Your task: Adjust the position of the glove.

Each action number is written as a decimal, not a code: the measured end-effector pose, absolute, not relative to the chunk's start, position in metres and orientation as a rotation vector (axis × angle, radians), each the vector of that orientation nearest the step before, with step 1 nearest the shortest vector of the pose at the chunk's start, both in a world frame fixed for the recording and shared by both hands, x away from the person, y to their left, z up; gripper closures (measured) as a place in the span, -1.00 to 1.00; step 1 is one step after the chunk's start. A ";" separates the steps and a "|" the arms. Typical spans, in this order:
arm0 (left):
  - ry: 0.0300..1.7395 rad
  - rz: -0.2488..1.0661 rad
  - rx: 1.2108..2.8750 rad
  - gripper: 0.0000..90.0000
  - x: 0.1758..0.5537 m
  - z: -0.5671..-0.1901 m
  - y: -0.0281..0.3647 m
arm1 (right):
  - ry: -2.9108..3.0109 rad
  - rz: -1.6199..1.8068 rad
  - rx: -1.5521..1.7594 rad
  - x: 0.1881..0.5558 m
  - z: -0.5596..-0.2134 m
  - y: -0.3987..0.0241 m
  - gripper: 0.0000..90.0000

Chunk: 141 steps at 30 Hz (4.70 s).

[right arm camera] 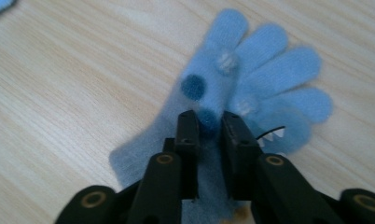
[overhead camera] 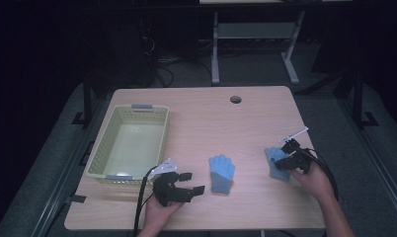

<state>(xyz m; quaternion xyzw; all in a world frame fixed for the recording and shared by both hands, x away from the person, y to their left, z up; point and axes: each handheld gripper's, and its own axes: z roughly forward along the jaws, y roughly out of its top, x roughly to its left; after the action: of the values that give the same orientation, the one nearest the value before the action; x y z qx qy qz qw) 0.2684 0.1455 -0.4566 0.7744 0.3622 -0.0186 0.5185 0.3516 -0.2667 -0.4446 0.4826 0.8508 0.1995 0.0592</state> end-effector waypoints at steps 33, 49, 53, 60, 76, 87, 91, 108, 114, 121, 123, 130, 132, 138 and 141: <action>0.877 -0.032 1.846 -0.55 0.268 -0.456 0.148 | 2.572 0.843 1.297 0.325 -0.379 -0.200 0.83; 0.867 -0.016 1.840 -0.55 0.267 -0.454 0.149 | 2.669 0.877 1.154 0.321 -0.381 -0.140 0.81; 0.874 -0.021 1.839 -0.55 0.268 -0.455 0.149 | 2.681 0.877 1.154 0.321 -0.382 -0.131 0.81; 0.871 -0.009 1.836 -0.54 0.268 -0.453 0.152 | 2.713 0.868 1.175 0.321 -0.397 -0.111 0.80; 0.883 -0.017 1.831 -0.54 0.267 -0.454 0.152 | 2.732 0.822 1.191 0.318 -0.416 -0.093 0.77; 0.877 -0.016 1.839 -0.53 0.267 -0.454 0.152 | 2.678 0.820 1.213 0.320 -0.422 -0.093 0.47; 0.881 -0.024 1.845 -0.52 0.268 -0.456 0.151 | 2.646 0.885 1.211 0.319 -0.416 -0.095 0.69; 0.882 -0.066 1.849 -0.45 0.267 -0.456 0.148 | 2.678 0.920 1.262 0.326 -0.432 -0.095 0.61; 0.902 -0.120 1.834 -0.43 0.269 -0.457 0.144 | 2.648 1.052 1.344 0.322 -0.426 -0.113 0.28; 0.944 -0.195 1.827 -0.41 0.277 -0.454 0.135 | 2.585 1.185 1.465 0.313 -0.428 -0.136 0.03; 0.970 -0.220 1.809 -0.41 0.280 -0.456 0.131 | 2.553 1.231 1.505 0.311 -0.430 -0.142 -0.02; 1.071 -0.271 1.759 -0.42 0.292 -0.461 0.122 | 2.495 1.321 1.599 0.305 -0.443 -0.156 -0.08; 1.099 -0.274 1.753 -0.42 0.295 -0.462 0.118 | 2.490 1.333 1.610 0.305 -0.445 -0.157 -0.09; 1.154 -0.313 1.757 -0.41 0.300 -0.467 0.107 | 2.452 1.379 1.686 0.304 -0.452 -0.164 -0.11; 1.172 -0.331 1.743 -0.36 0.301 -0.469 0.104 | 2.420 1.433 1.734 0.304 -0.457 -0.168 -0.11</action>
<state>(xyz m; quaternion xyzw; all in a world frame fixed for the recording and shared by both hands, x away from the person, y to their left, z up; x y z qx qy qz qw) 0.3012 0.1040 -0.4694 0.7165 0.4816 -0.1360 0.4860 0.3036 -0.1678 -0.4571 0.5231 0.7300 0.4322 -0.0812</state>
